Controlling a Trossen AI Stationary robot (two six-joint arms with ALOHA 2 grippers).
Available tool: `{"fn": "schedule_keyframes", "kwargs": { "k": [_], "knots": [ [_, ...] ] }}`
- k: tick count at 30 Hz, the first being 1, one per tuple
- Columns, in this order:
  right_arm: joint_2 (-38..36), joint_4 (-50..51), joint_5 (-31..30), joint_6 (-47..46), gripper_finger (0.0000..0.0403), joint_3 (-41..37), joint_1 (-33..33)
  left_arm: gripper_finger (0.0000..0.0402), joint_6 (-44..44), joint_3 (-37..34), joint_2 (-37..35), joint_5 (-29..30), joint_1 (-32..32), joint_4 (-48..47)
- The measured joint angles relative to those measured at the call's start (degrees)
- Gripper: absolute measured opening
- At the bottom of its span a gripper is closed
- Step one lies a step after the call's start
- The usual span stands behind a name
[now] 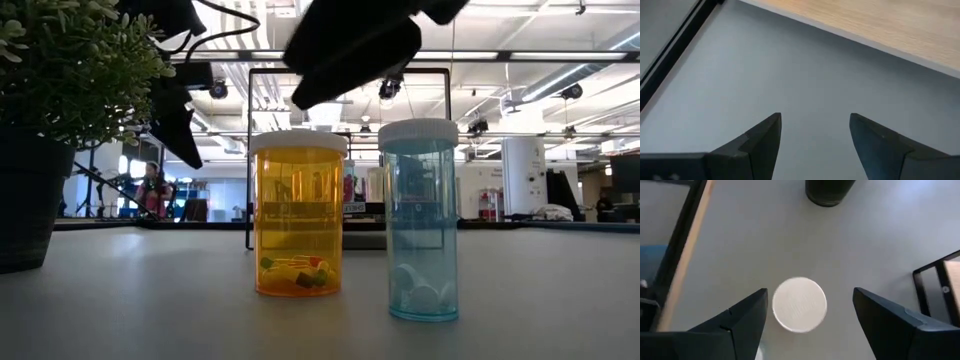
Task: Pick and place medicine bottles onto shelf by color
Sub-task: Put the orange pill bottle on the shelf aligned with the other orange pill bottles
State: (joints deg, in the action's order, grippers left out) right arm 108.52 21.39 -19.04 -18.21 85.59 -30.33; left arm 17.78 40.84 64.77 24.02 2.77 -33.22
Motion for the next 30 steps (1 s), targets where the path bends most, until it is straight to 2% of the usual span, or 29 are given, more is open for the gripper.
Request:
{"fn": "schedule_keyframes", "kwargs": {
  "k": [4,13,19,30],
  "knots": [
    [0.7,2.4,-0.1,-3.7,0.0283,2.4,0.0,0.0219,0.0,0.0,0.0,0.0,0.0,0.0],
    [1.8,2.3,-0.1,-15.3,0.0283,2.4,0.0,0.0219,-0.1,0.0,0.0,0.0,0.0,-0.3],
    [5.1,2.1,-0.4,-15.9,0.0283,2.3,0.0,0.0219,-0.2,0.0,0.0,0.0,0.0,-0.4],
    [5.6,1.9,-0.5,-16.5,0.0281,2.3,0.1,0.0219,-0.6,0.0,0.0,0.0,0.0,-0.4]
  ]
}}
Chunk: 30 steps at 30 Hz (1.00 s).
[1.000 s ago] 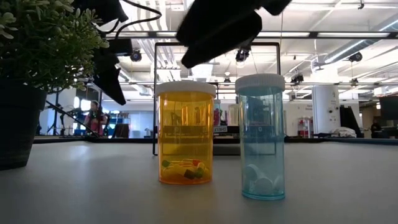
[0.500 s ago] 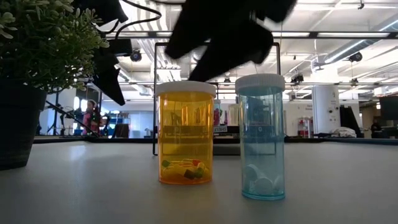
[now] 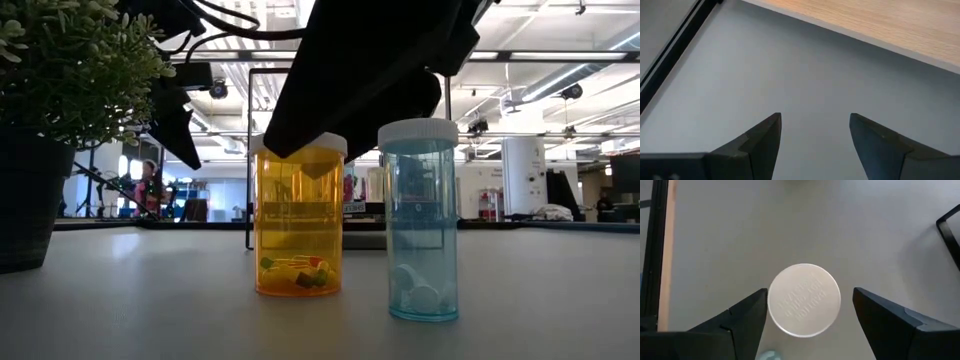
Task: Pick and place medicine bottles onto shelf by color
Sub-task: Put the orange pill bottle on the shelf aligned with the other orange pill bottles
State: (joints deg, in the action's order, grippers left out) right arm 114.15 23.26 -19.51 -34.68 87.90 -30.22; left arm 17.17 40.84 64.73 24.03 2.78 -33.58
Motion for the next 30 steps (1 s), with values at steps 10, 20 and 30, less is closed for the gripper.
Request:
{"fn": "schedule_keyframes", "kwargs": {
  "k": [10,20,30],
  "knots": [
    [1.3,-0.2,0.0,0.2,0.0236,0.0,0.0,0.0219,-0.1,0.0,0.0,0.0,0.0,0.0],
    [1.2,-0.2,0.1,1.1,0.0191,0.0,0.0,0.0219,0.0,-0.3,0.0,0.0,0.0,0.0],
    [-3.1,3.4,0.6,4.1,0.0198,1.8,0.0,0.0219,0.4,-0.3,0.0,0.0,0.0,0.0]
  ]
}}
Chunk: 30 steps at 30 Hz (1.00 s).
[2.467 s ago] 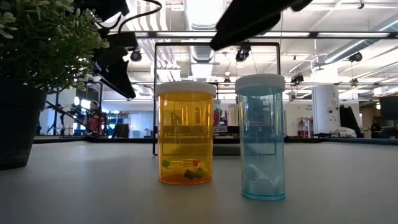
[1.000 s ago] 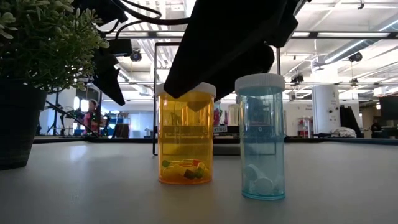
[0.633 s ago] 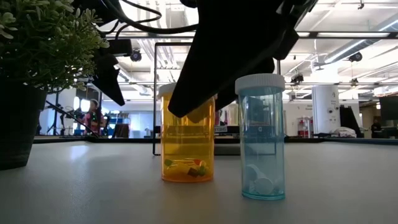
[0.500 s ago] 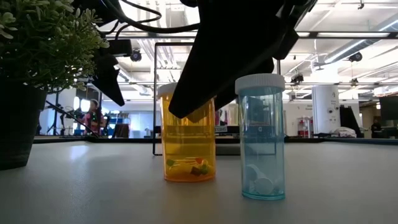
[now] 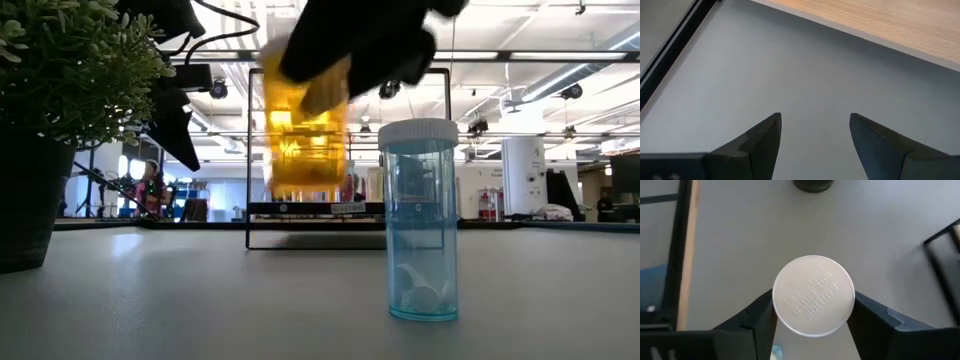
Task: Pick and place medicine bottles onto shelf by color
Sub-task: Put the orange pill bottle on the shelf aligned with the other orange pill bottles
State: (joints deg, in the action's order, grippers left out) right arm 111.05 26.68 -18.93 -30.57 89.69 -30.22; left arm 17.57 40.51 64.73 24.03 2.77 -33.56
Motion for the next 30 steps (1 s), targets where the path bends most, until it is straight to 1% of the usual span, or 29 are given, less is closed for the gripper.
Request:
{"fn": "schedule_keyframes", "kwargs": {
  "k": [6,15,17,21,23,25,30],
  "knots": [
    [-6.9,6.4,-0.1,0.2,0.0201,-0.1,0.0,0.0219,0.1,0.0,0.0,0.0,0.0,0.0],
    [-18.0,7.8,-1.3,1.6,0.0203,-0.1,-0.1,0.0219,0.1,0.0,0.0,0.0,0.0,0.0],
    [-20.6,9.2,-4.8,3.6,0.0203,-0.1,-0.2,0.0219,0.1,0.0,0.0,0.0,0.0,0.0],
    [-25.0,15.1,-18.0,5.8,0.0203,-0.1,0.8,0.0219,0.2,0.0,0.0,0.0,0.0,0.1],
    [-26.7,18.8,-23.1,5.7,0.0203,-0.1,2.4,0.0219,0.2,0.0,0.0,0.0,0.0,0.0],
    [-28.1,22.2,-25.6,5.1,0.0203,-0.5,4.7,0.0219,0.2,0.0,0.0,0.0,0.0,0.1],
    [-29.6,28.2,-25.7,5.7,0.0203,-2.1,12.8,0.0219,0.3,0.0,0.0,0.0,0.0,0.1]
  ]
}}
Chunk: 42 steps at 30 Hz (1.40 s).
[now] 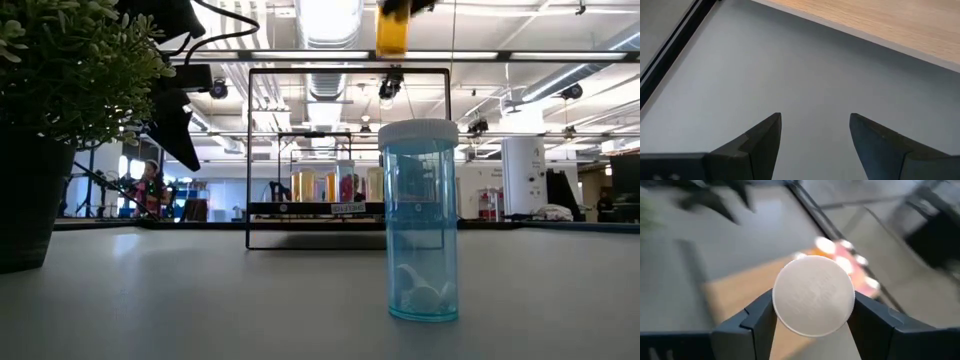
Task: Pick and place medicine bottles onto shelf by color
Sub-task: Put the orange pill bottle on the shelf aligned with the other orange pill bottles
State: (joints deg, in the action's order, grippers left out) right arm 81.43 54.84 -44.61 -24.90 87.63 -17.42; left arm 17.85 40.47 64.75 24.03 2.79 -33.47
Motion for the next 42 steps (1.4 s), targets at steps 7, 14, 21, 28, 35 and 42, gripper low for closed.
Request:
{"fn": "schedule_keyframes", "kwargs": {
  "k": [7,14,21,28,35,42],
  "knots": [
    [0.0,3.2,3.4,8.3,0.0203,-1.6,14.2,0.0219,0.0,0.0,0.0,0.1,0.0,0.0],
    [-0.2,-1.7,13.3,17.3,0.0203,-6.8,26.5,0.0219,2.8,0.0,0.0,0.2,0.0,0.0],
    [-0.8,-15.5,22.6,28.1,0.0203,-16.4,33.9,0.0219,2.9,0.0,0.0,0.5,0.0,1.5],
    [-0.8,-27.5,27.0,34.5,0.0203,-23.8,39.6,0.0219,2.9,0.0,0.0,1.5,0.0,7.1],
    [-0.7,-36.9,38.8,35.9,0.0203,-29.9,43.8,0.0219,2.8,0.0,0.0,2.7,0.0,10.8],
    [-0.7,-41.0,39.2,34.9,0.0203,-32.3,45.0,0.0219,2.8,0.0,0.0,3.1,0.0,12.5]
  ]
}}
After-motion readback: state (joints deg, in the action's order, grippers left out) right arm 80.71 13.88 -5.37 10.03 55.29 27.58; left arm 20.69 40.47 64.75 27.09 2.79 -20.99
